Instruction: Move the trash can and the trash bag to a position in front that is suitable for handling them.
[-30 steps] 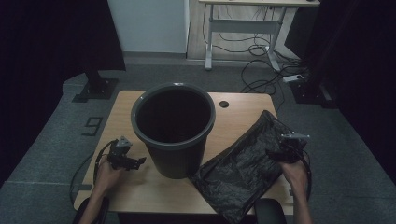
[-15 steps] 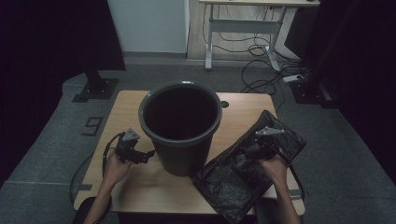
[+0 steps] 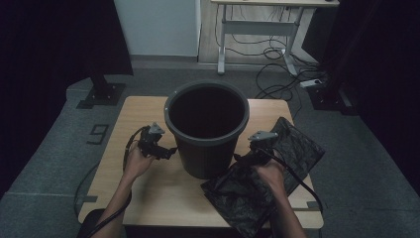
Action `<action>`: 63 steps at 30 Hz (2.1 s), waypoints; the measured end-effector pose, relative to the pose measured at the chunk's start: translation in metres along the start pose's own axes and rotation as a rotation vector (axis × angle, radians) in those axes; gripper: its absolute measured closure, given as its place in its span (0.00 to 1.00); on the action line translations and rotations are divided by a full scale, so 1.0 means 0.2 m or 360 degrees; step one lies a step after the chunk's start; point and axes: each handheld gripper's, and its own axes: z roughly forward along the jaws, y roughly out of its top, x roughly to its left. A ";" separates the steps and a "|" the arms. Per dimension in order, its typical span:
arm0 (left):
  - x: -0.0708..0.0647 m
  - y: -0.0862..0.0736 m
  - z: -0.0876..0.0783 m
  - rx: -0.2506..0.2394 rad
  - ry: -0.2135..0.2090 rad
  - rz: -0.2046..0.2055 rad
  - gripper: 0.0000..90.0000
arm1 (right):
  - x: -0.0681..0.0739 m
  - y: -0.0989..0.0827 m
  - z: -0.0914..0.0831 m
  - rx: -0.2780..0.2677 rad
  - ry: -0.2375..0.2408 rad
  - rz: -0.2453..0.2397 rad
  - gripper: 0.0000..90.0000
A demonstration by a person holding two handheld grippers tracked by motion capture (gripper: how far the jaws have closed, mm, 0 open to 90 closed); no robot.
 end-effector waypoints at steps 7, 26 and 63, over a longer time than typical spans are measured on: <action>0.06 0.06 0.05 -0.0020 -0.0005 -0.0035 0.00 | -0.05 0.02 0.05 -0.0015 -0.0034 0.0054 0.00; 0.02 -0.12 -0.13 -0.0097 -0.0063 0.0004 0.00 | -0.11 -0.08 -0.11 -0.0020 -0.0019 0.0045 0.00; 0.02 -0.52 -0.01 0.0132 -0.0056 -0.0081 0.00 | -0.19 -0.57 -0.03 0.0164 -0.0140 0.0083 0.00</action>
